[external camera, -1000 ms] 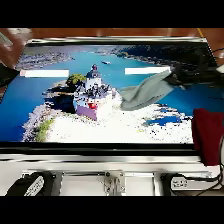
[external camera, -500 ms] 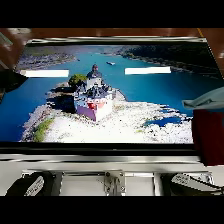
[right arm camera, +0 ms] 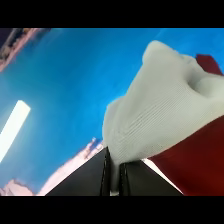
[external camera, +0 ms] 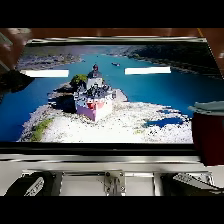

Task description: Fold the shirts.

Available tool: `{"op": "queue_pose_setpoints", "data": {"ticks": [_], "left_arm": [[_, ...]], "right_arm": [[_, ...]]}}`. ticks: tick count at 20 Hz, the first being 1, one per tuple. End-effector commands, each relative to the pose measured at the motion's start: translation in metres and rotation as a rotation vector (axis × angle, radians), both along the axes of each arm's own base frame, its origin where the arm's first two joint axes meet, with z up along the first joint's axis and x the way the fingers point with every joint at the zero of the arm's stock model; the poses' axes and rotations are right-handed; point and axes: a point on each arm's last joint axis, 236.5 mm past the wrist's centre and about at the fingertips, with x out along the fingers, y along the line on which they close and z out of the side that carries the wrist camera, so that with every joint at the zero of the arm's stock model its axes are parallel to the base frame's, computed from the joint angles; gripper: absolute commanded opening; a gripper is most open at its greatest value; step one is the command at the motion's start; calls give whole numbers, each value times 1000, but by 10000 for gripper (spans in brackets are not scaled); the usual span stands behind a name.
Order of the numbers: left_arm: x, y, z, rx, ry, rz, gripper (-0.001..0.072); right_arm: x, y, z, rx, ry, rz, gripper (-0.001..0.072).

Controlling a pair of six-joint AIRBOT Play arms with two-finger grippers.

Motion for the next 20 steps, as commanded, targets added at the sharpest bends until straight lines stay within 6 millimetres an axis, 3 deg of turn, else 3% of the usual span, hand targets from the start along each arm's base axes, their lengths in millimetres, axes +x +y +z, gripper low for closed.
{"op": "queue_pose_setpoints", "data": {"ticks": [1,6,11,16,20], "left_arm": [[0,-2,0,-2,0,-4,39],[-1,-2,1,-1,-2,-4,39],[-1,-2,1,-2,-2,-4,39],[-1,-2,1,-2,-2,-4,39],[-1,-4,2,-13,-3,-9,39]], "right_arm": [[-45,10,-22,51,182,17,71],[-108,0,-47,28,463,-65,71],[-125,24,-99,168,557,-42,71],[-162,39,-156,235,719,-45,72],[-186,39,-177,218,816,-50,72]]}}
